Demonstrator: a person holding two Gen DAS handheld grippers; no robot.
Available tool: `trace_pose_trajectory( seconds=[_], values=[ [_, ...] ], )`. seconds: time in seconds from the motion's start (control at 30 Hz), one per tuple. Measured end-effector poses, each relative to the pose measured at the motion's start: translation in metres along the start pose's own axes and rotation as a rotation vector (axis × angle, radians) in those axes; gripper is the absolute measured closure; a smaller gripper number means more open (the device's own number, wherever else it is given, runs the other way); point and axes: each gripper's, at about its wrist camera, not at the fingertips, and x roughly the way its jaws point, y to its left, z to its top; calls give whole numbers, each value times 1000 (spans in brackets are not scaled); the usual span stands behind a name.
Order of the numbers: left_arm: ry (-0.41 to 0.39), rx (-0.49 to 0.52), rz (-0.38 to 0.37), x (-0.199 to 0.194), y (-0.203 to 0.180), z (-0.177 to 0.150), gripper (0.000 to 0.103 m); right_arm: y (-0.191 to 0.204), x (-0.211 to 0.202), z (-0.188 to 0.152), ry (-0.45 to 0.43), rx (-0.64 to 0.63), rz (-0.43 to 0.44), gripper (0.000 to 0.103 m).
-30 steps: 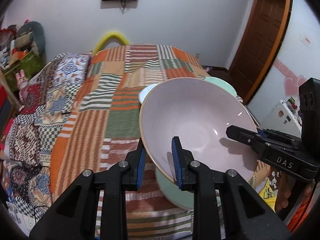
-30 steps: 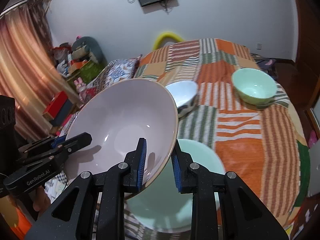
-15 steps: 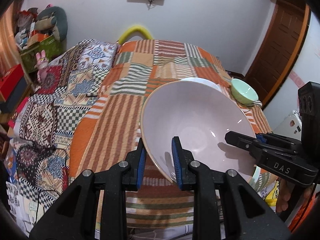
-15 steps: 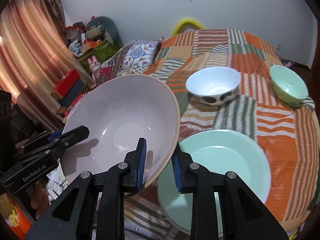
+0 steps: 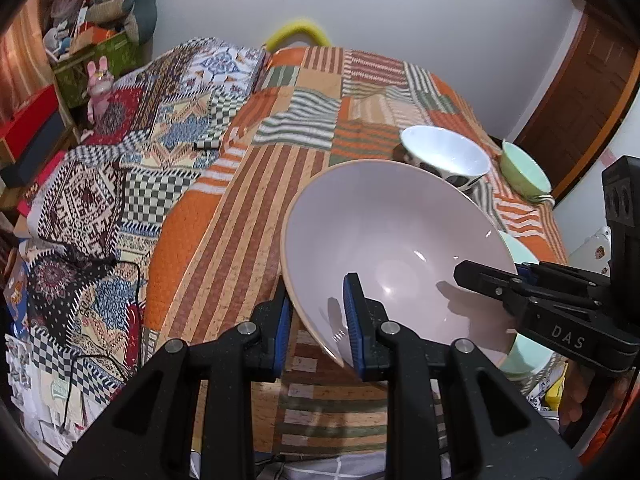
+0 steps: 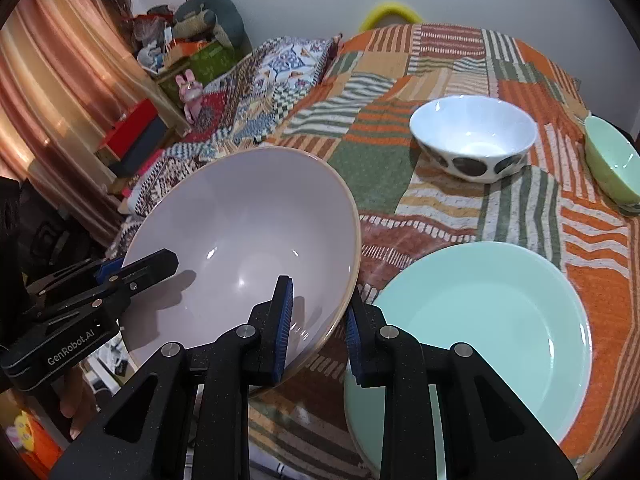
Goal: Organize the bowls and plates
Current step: 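Lower the pink bowl onto the mint-green plate and open both grippers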
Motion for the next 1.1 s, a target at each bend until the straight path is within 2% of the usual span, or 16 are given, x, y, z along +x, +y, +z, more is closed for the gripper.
trace_pose_trajectory(
  seconds=[0.6,1.1],
  values=[
    [111,-53,6,53,25,-15,78,-3,51,-1,120,-12,-28,80],
    [117,-75,27,55,30,-22,78,1,52,-3,129,-49,-28,78]
  ],
)
